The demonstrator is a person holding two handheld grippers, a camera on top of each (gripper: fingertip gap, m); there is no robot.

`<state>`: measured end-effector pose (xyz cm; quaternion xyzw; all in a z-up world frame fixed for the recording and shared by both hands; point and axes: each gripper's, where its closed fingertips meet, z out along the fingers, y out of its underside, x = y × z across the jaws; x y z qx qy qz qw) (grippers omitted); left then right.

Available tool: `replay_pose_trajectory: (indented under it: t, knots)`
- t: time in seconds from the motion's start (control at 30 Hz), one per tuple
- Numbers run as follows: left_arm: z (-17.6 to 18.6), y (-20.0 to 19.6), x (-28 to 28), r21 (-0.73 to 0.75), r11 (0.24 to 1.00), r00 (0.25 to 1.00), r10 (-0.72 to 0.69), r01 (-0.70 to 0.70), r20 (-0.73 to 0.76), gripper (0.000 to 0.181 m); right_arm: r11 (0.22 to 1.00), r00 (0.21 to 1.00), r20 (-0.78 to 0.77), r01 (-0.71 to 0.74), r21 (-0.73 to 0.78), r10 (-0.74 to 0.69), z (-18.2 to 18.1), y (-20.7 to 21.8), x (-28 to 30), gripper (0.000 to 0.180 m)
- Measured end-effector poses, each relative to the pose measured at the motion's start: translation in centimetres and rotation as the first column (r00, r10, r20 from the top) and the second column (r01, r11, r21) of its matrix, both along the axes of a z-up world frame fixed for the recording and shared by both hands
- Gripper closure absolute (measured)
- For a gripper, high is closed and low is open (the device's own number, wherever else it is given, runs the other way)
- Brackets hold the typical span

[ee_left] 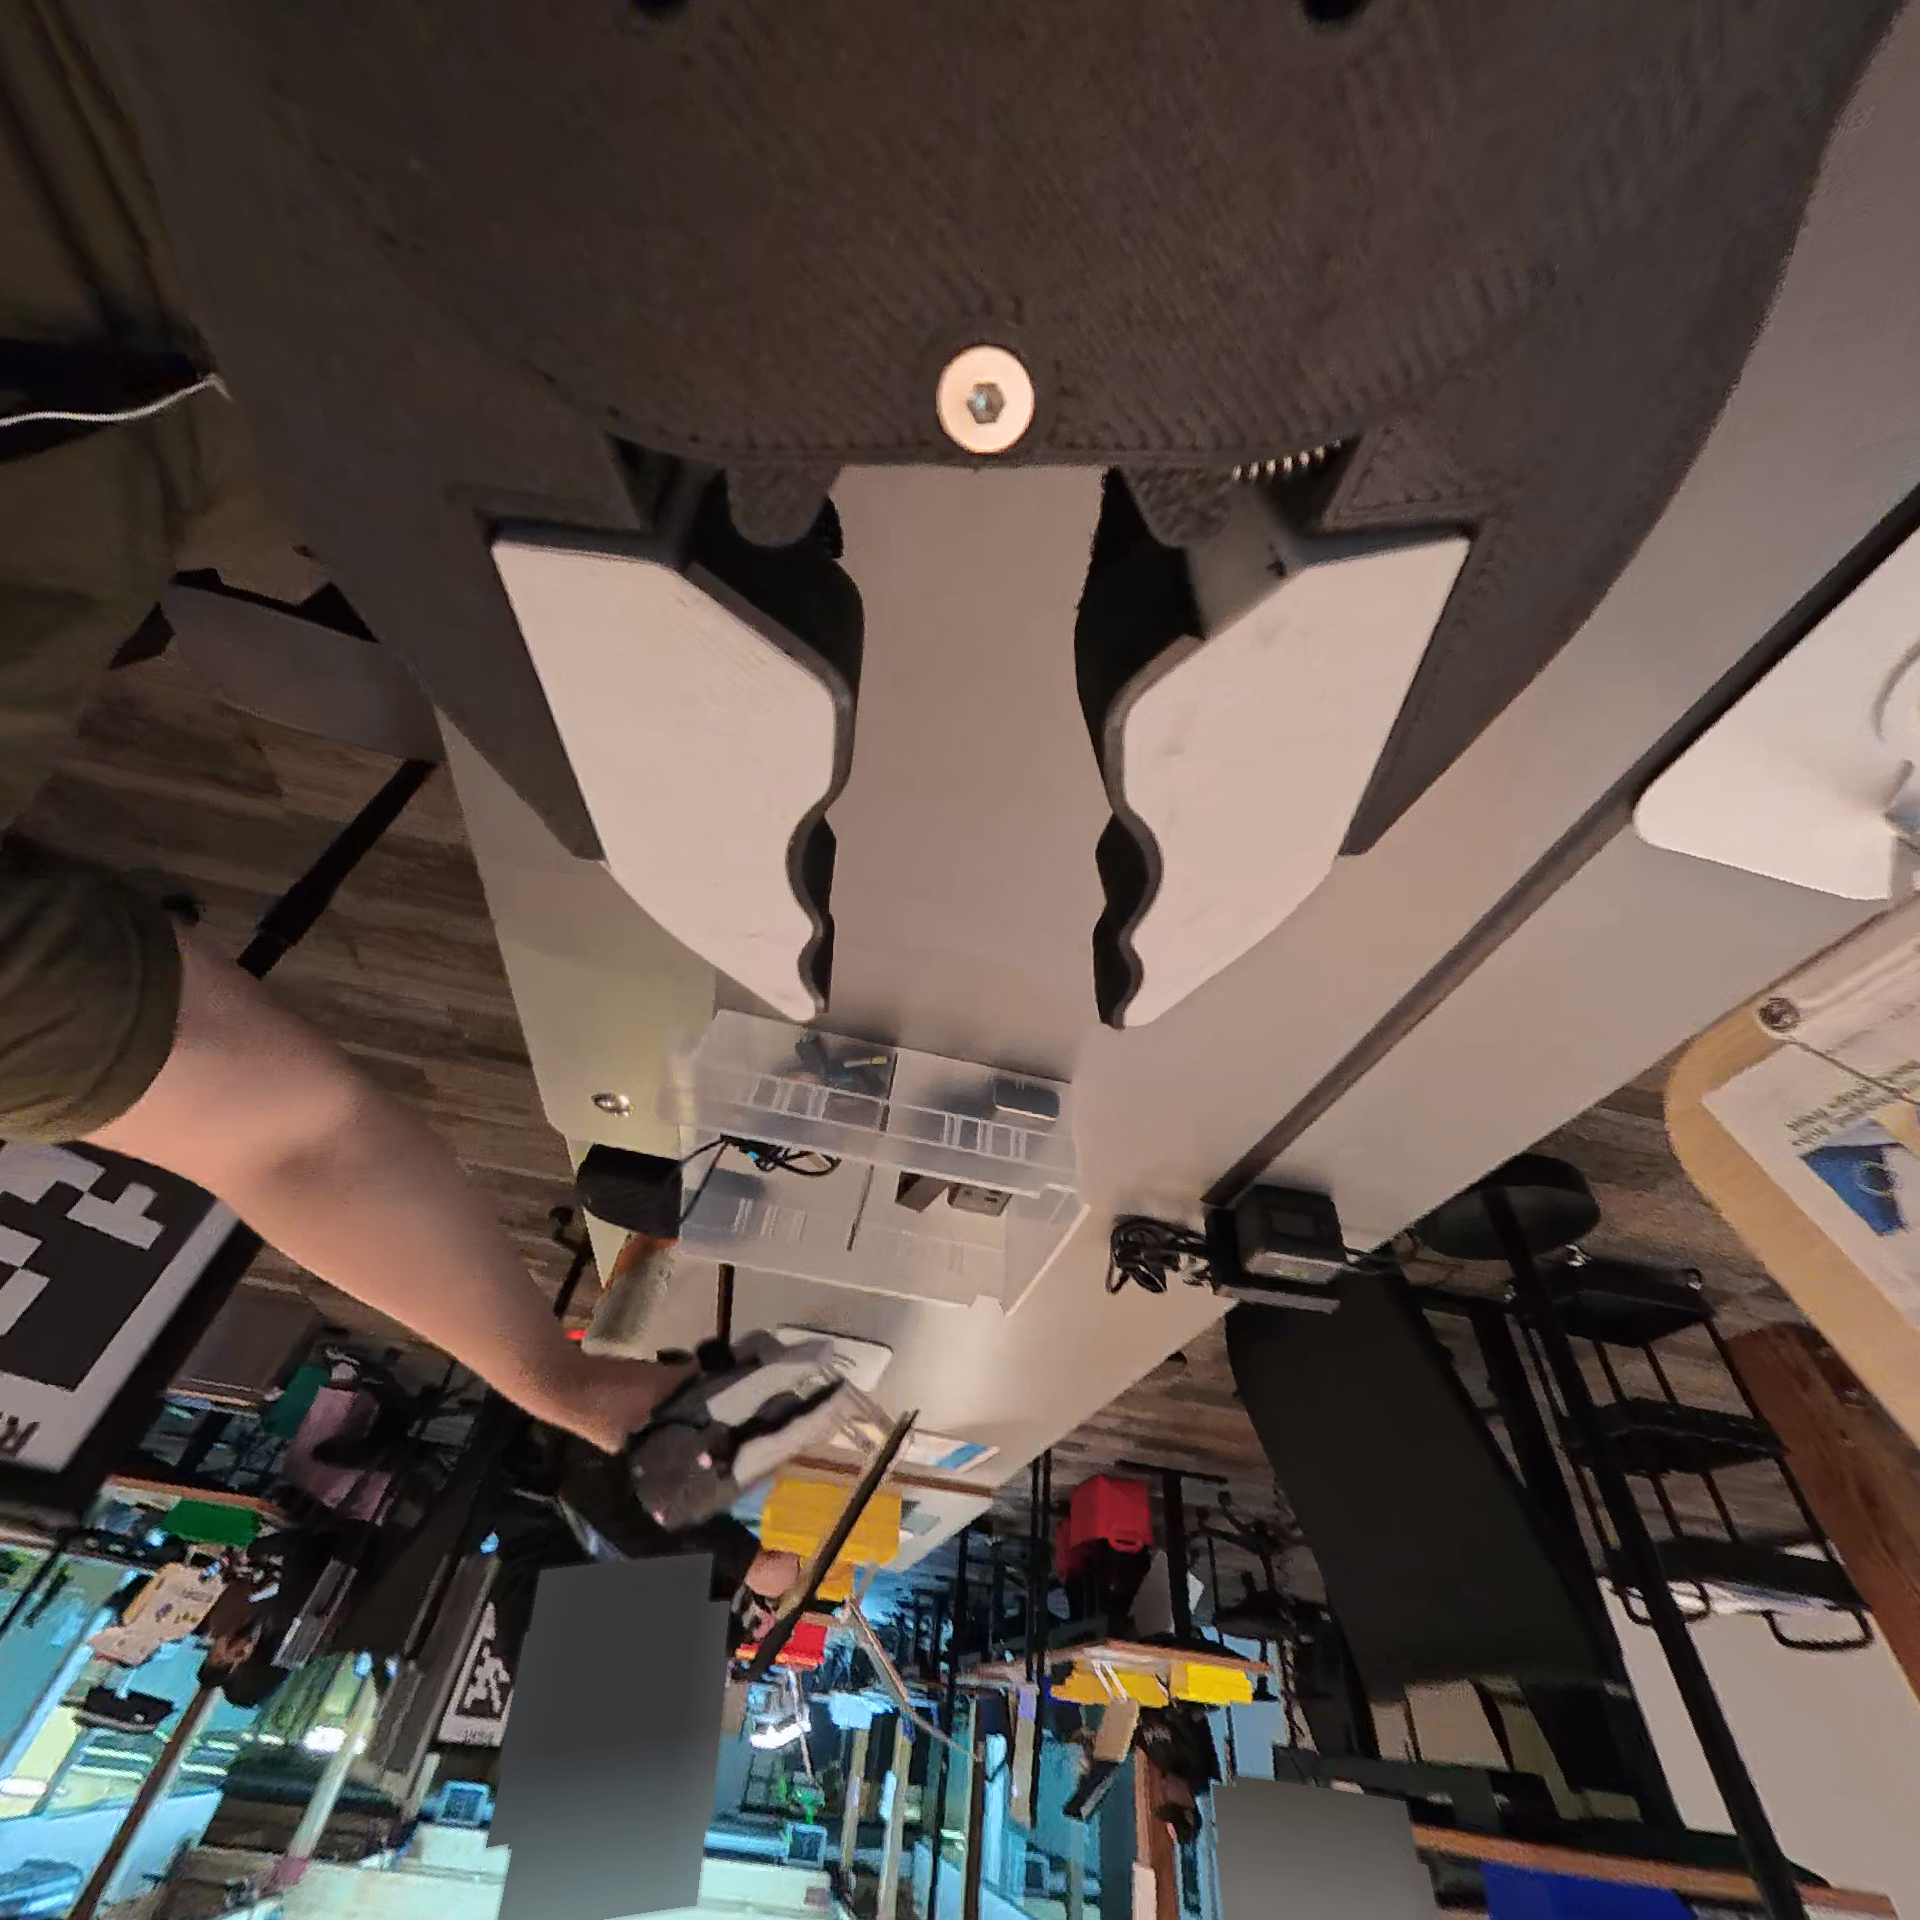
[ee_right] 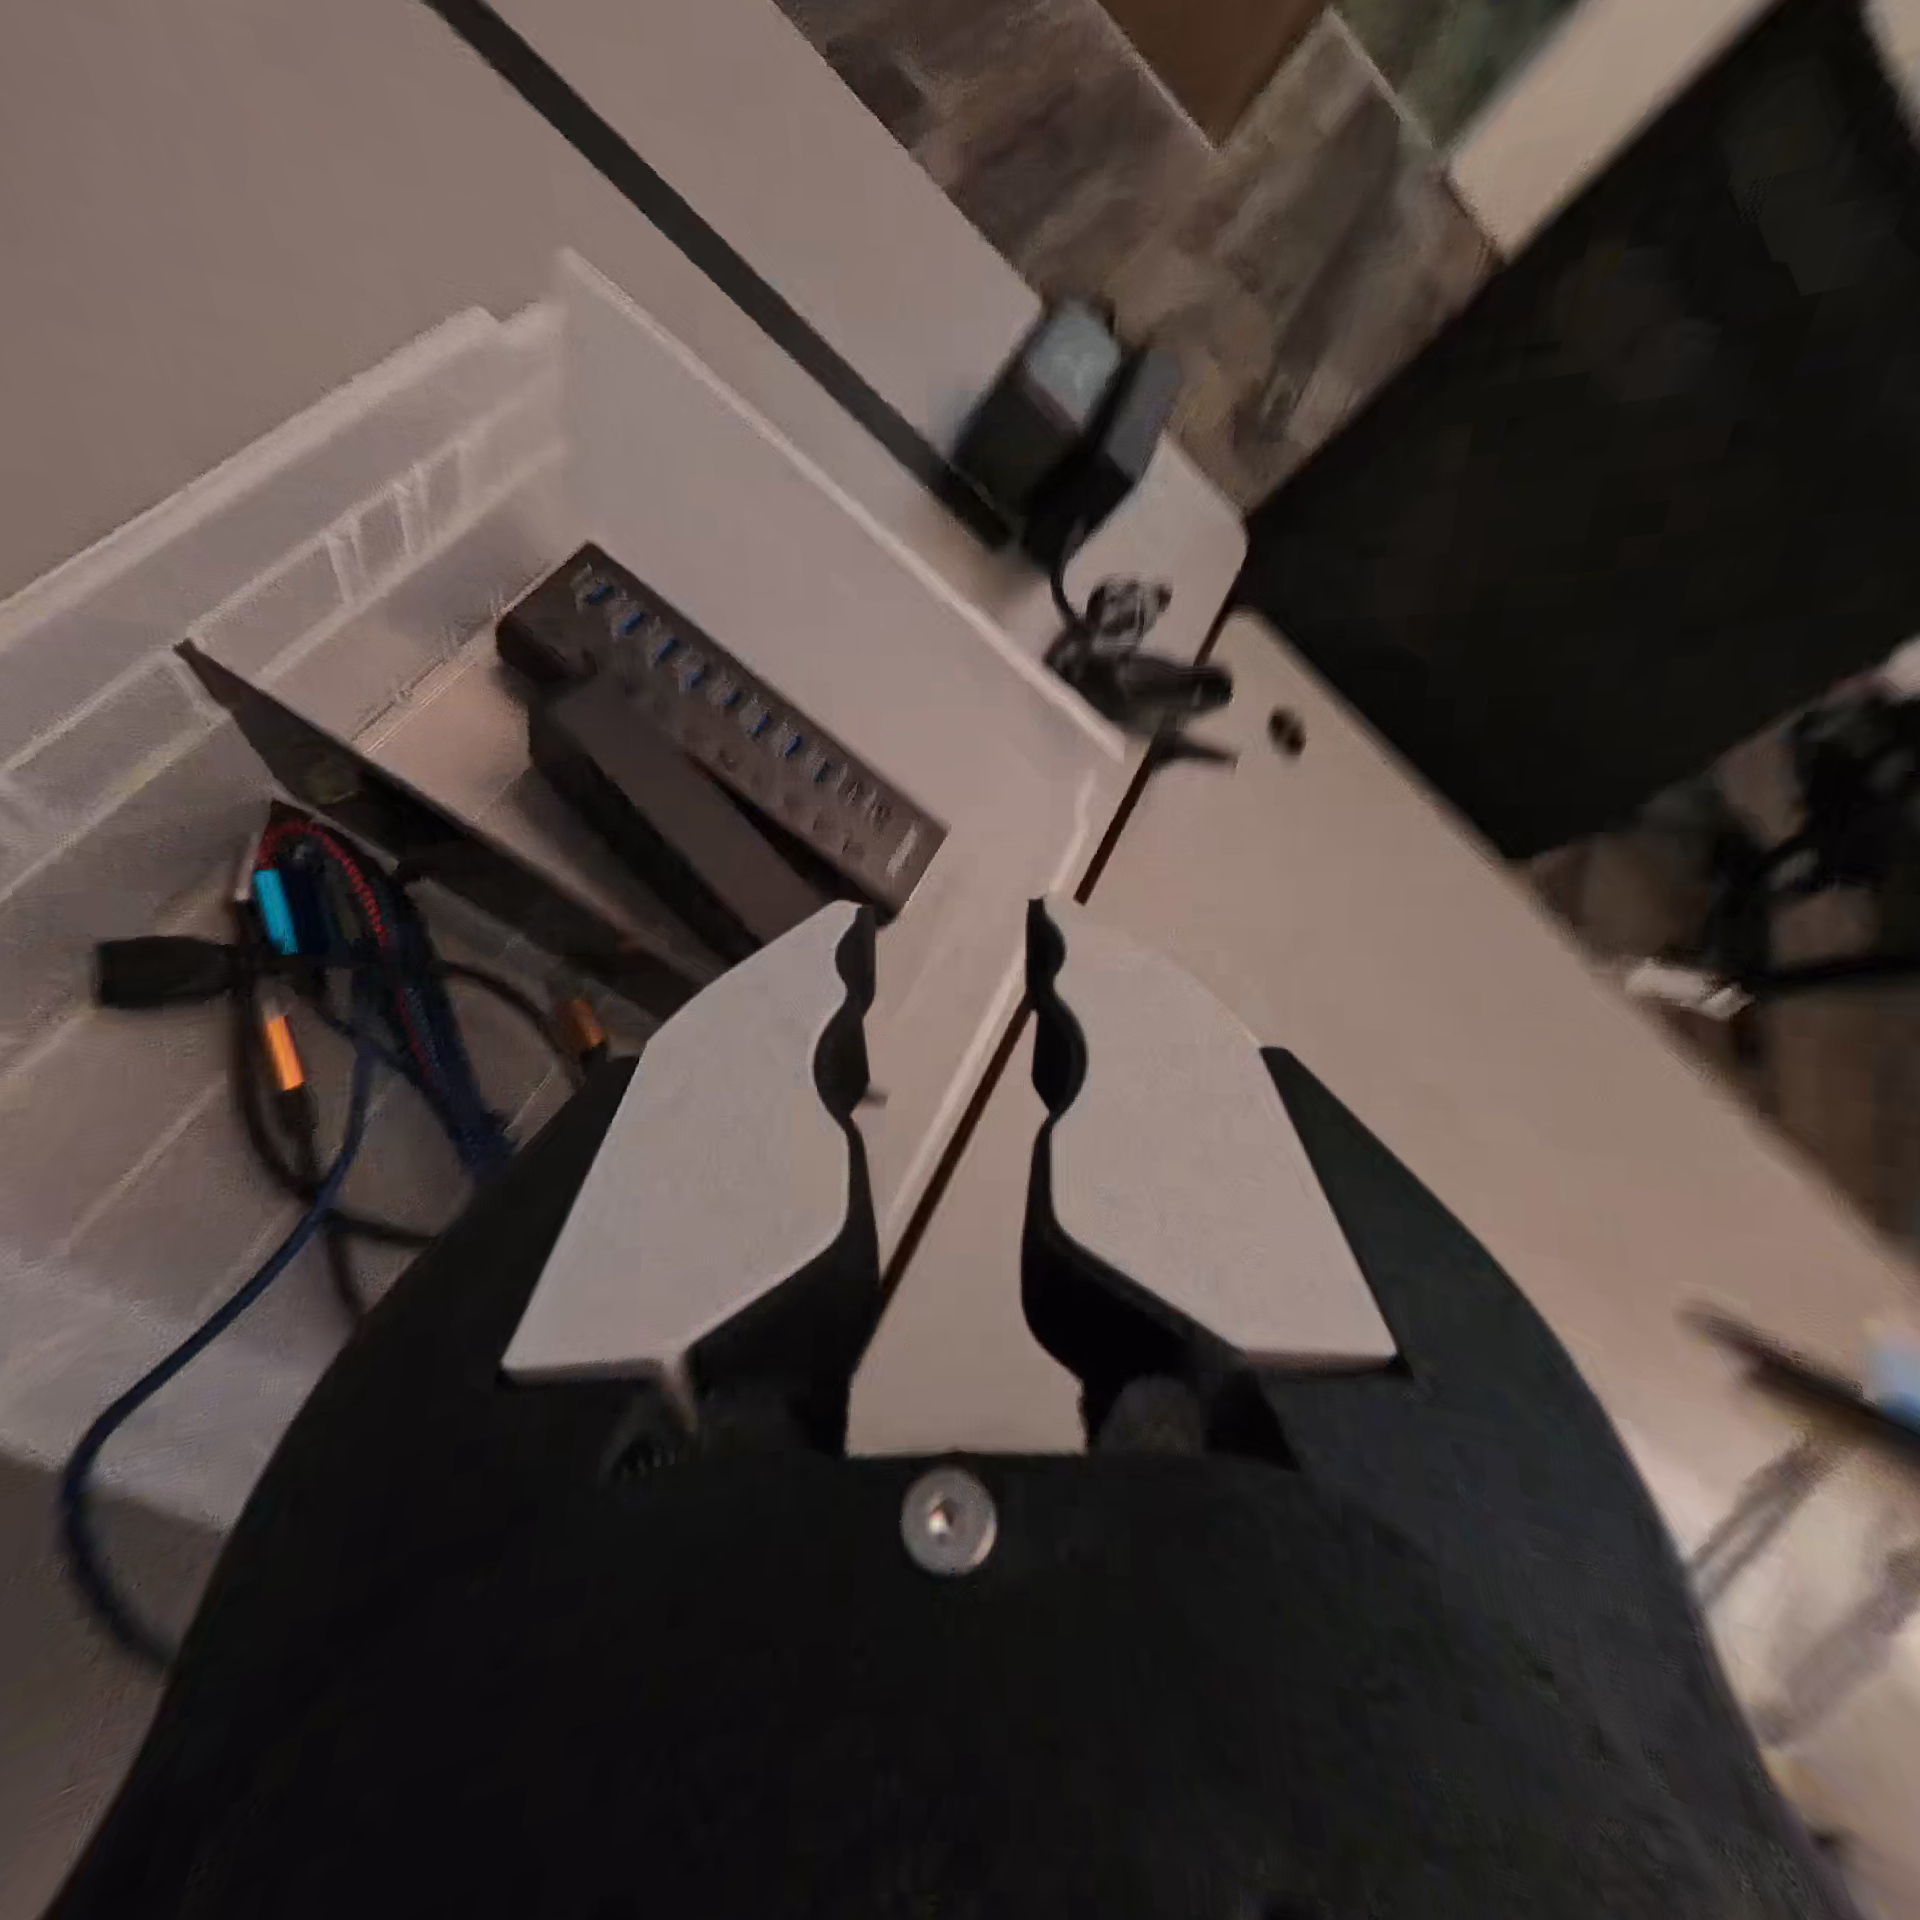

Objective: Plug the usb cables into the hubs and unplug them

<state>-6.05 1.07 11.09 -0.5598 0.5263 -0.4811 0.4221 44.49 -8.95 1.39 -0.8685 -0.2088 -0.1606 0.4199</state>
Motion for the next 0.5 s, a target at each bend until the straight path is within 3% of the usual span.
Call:
replay_pose_trajectory:
  t: [0.07,0.13,0.23,0.3,0.37,0.5]
  knots:
    - [1.3,-0.1,-1.8,0.018,0.997,0.997,0.071,-0.071,0.021,0.13,0.994,0.98,-0.178,0.075,-0.077,-0.088,-2.3,-2.8,1.4,0.146]
    - [2.2,0.2,-4.3,0.045,0.981,0.982,0.185,-0.186,0.031,0.125,0.968,0.952,-0.219,0.179,-0.176,-0.215,-4.8,-5.1,3.0,0.137]
    - [2.7,2.6,-11.0,0.049,0.881,0.882,0.466,-0.47,0.069,0.118,0.943,0.918,-0.288,0.196,-0.267,-0.273,-7.6,-6.5,2.8,0.142]
    - [1.7,4.8,-17.6,0.054,0.755,0.757,0.653,-0.654,0.033,0.115,0.905,0.89,-0.312,0.207,-0.372,-0.332,-9.5,-7.1,2.4,0.148]
    - [-0.7,6.7,-25.5,0.093,0.589,0.583,0.808,-0.803,-0.081,0.103,0.849,0.881,-0.266,0.236,-0.473,-0.392,-11.2,-7.7,2.6,0.157]
    - [-5.6,8.1,-41.3,0.221,0.306,0.23,0.921,-0.926,-0.314,0.093,0.798,0.813,-0.341,0.23,-0.556,-0.472,-12.1,-7.8,1.8,0.172]
